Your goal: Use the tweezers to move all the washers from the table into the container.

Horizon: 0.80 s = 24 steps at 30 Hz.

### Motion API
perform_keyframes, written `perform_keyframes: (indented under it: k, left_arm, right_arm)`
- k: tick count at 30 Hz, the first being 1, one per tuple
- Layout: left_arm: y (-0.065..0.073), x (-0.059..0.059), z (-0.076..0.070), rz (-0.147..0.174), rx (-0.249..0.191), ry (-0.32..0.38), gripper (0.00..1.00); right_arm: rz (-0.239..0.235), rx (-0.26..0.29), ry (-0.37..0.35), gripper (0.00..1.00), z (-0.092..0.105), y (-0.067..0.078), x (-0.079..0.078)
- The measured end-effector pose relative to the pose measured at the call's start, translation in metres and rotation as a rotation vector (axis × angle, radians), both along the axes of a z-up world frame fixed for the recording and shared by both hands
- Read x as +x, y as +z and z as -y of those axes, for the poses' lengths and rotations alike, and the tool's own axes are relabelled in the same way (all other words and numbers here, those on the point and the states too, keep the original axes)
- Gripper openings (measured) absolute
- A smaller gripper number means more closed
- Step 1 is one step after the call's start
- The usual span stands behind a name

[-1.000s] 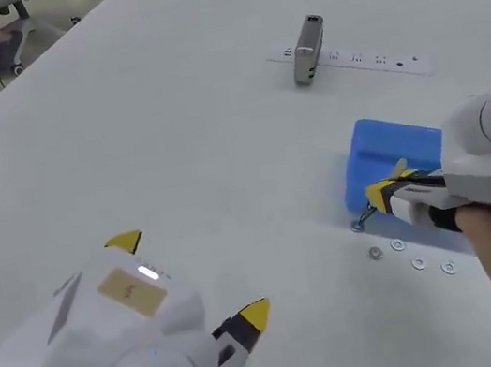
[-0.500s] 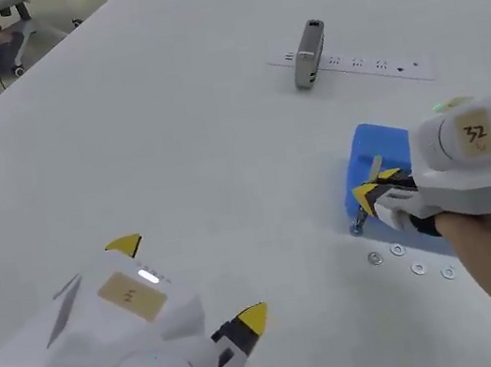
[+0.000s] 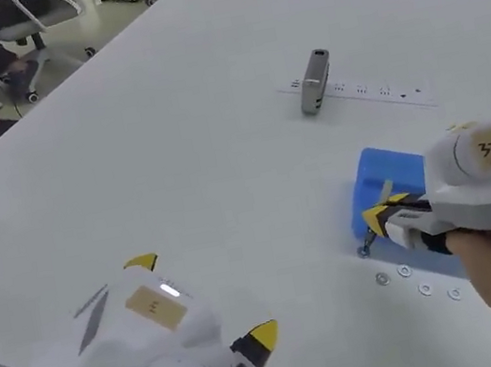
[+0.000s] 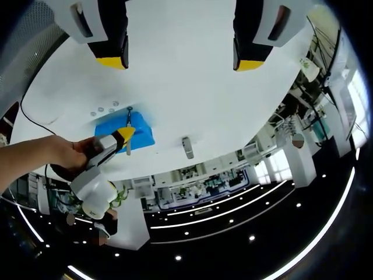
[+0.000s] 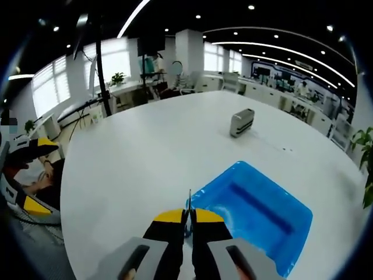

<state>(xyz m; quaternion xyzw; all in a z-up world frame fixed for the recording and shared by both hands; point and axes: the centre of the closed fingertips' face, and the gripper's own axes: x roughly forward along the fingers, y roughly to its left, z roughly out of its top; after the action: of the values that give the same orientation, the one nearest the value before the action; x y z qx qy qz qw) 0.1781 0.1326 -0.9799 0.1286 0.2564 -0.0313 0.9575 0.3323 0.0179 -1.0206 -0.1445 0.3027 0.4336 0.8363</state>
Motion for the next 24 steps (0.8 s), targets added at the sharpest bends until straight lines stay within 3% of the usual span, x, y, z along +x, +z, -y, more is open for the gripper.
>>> perform_keyframes:
  k: [12,24]
  left_arm:
    - [-0.001,0.0,0.002,-0.006,0.0,-0.012,0.75]
    - [0.001,0.0,0.01,0.004,-0.02,-0.043,0.77]
  right_arm:
    - [-0.047,0.089,-0.025,0.0,0.008,0.037,-0.008]
    - [-0.007,0.098,0.009,0.0,0.007,0.069,-0.01]
